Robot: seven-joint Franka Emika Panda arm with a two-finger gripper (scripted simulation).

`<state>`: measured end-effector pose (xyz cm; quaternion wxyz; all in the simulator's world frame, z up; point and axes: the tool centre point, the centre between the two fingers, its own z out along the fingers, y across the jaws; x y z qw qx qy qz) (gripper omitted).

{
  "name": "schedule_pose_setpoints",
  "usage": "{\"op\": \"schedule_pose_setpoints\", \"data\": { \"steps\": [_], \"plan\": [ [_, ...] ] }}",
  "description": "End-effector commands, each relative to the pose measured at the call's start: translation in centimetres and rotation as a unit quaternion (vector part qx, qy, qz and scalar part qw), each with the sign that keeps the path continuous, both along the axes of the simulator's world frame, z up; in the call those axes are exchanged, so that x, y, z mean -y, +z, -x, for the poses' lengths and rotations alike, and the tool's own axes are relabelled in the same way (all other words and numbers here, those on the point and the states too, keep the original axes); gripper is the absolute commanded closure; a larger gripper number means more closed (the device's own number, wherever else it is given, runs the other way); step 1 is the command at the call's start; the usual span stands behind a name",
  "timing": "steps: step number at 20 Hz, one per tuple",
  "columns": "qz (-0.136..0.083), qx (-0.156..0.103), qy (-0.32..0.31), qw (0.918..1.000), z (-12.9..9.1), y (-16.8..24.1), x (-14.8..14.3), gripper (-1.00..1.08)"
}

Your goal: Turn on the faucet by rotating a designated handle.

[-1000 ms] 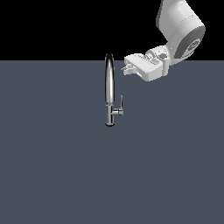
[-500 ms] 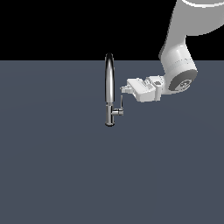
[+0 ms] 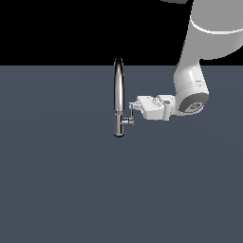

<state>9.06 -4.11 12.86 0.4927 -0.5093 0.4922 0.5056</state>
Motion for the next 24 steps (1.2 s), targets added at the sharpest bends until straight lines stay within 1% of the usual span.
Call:
{"op": "schedule_pose_setpoints", "data": {
  "steps": [1, 4, 24],
  "plan": [
    [-0.002, -0.001, -0.002, 1.0, 0.0, -0.1, 0.0, 1.08],
    [-0.001, -0.001, -0.001, 1.0, 0.0, -0.1, 0.0, 1.08],
    [-0.001, -0.001, -0.001, 1.0, 4.4, 1.1, 0.0, 1.08]
  ]
}}
